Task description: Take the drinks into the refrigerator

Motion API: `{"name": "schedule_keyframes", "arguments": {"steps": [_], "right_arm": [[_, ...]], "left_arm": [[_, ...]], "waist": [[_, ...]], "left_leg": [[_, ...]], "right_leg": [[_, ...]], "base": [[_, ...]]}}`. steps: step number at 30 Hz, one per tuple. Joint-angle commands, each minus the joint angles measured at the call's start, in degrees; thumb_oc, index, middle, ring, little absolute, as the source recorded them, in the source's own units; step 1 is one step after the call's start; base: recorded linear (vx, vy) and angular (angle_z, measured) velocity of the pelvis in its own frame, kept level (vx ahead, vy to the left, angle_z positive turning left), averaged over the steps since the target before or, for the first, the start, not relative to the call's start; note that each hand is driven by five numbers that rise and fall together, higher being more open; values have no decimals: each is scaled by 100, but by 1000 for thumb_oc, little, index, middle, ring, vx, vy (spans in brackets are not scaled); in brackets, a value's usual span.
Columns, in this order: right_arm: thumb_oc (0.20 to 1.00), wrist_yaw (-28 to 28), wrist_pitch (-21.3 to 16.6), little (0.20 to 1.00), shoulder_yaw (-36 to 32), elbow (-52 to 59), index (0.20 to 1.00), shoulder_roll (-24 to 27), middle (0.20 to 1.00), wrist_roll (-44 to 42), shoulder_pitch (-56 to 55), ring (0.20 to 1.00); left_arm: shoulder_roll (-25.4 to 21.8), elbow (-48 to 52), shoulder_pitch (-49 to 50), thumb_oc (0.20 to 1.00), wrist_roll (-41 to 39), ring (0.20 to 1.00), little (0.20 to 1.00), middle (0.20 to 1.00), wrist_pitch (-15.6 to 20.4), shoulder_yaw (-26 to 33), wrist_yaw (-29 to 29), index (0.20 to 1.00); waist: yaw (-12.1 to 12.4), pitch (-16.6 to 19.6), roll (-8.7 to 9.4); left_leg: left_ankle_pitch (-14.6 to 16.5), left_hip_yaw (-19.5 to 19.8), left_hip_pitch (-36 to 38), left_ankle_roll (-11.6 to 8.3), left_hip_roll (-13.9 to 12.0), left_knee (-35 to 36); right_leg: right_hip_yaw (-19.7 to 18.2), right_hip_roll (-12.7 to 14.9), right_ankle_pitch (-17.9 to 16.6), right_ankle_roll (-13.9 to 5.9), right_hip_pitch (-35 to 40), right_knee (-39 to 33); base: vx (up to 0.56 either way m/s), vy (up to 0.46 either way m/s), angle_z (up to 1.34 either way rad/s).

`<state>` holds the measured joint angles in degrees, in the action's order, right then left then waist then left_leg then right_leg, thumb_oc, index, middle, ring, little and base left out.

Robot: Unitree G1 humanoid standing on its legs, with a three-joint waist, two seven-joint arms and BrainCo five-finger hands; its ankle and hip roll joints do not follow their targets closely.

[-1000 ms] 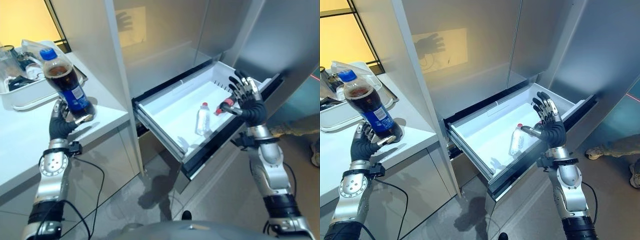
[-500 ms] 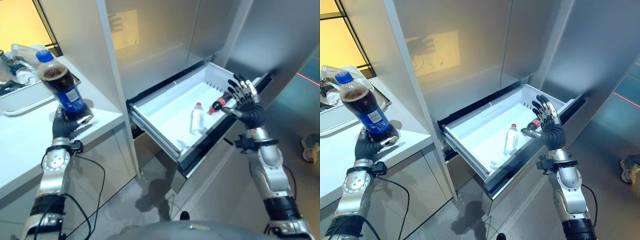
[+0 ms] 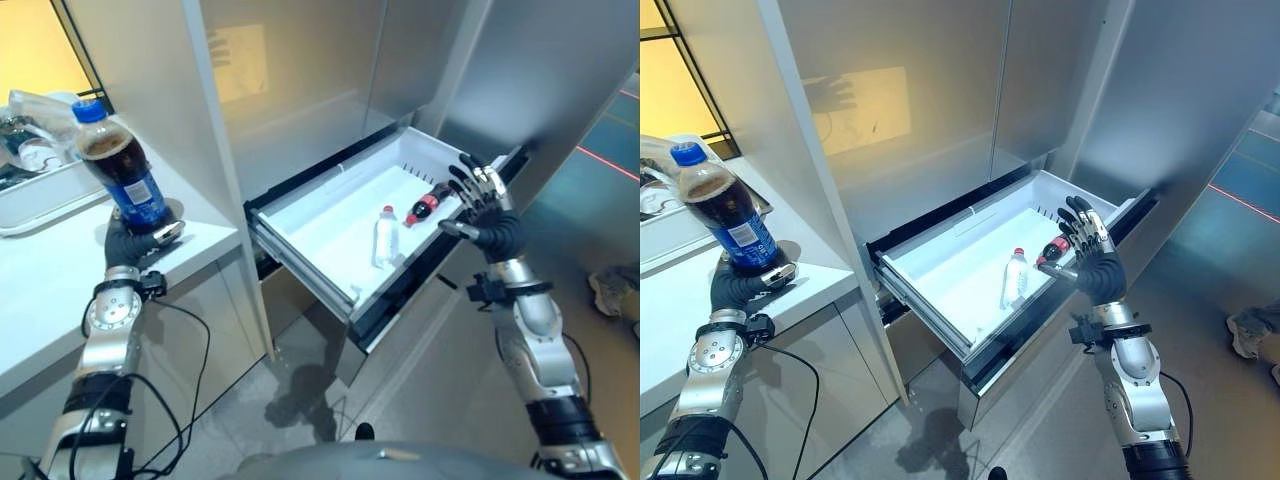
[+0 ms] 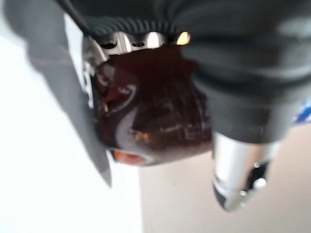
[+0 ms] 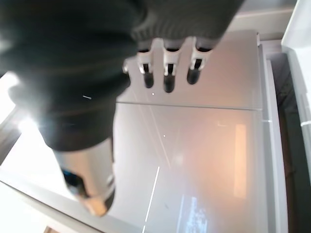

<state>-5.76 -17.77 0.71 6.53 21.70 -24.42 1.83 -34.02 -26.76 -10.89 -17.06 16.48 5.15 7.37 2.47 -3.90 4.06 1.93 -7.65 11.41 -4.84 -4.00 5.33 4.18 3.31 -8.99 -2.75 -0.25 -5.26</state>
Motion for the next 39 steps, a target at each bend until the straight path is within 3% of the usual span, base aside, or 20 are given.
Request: {"name": "schedule_keyframes", "arguments": {"steps": [1, 10, 17, 26, 33, 39], "right_arm": [[1000, -20, -209, 1000, -213, 575, 1000, 152, 1000, -186, 198, 1000], [1000, -15, -218, 1000, -246, 593, 1000, 103, 1000, -122, 119, 1000], [1000, -3, -226, 1000, -251, 560, 1000, 61, 1000, -83, 119, 1000], [1000, 66, -244, 1000, -428, 466, 1000, -21, 1000, 51, 115, 1000], [1000, 36, -252, 1000, -638, 342, 1000, -71, 1000, 86, 83, 1000], [1000, -1, -253, 1000, -674, 296, 1000, -24, 1000, 148, 89, 1000]], "left_arm": [[-236, -493, -1084, 200, 23, 200, 200, 200, 166, -248, -3, 200], [72, -527, -959, 200, 119, 200, 200, 200, 172, -270, 34, 200], [377, -108, -734, 200, -253, 200, 200, 200, 331, -194, -27, 200], [823, 1343, 176, 200, -757, 200, 200, 200, 577, 162, -390, 200], [1133, 2720, 968, 200, -1490, 200, 200, 200, 704, 456, -1129, 200], [1234, 3302, 1210, 200, -1859, 200, 200, 200, 699, 477, -1522, 200]], "waist": [[-131, -170, -210], [-158, -158, -221], [-147, -159, -217], [-21, -176, -198], [153, -192, -147], [217, -191, -110]], "left_leg": [[481, 310, 216, 216, -1, -33], [487, 280, 240, 219, 5, -33], [409, 291, 193, 219, 11, -33], [376, 348, 139, 233, 14, -33], [346, 443, 61, 248, 34, -33], [319, 496, 20, 256, 44, -33]], "right_leg": [[-38, 221, 1209, -456, 536, 910], [-68, 221, 1198, -452, 543, 891], [-60, 226, 1131, -429, 500, 903], [-18, 256, 1100, -411, 510, 883], [61, 291, 1051, -402, 533, 840], [117, 297, 1021, -396, 545, 817]], "base": [[0, 0, 0], [9, 1, 0], [-13, -4, 0], [-8, -3, 0], [-16, -5, 0], [-12, -7, 0]]}}
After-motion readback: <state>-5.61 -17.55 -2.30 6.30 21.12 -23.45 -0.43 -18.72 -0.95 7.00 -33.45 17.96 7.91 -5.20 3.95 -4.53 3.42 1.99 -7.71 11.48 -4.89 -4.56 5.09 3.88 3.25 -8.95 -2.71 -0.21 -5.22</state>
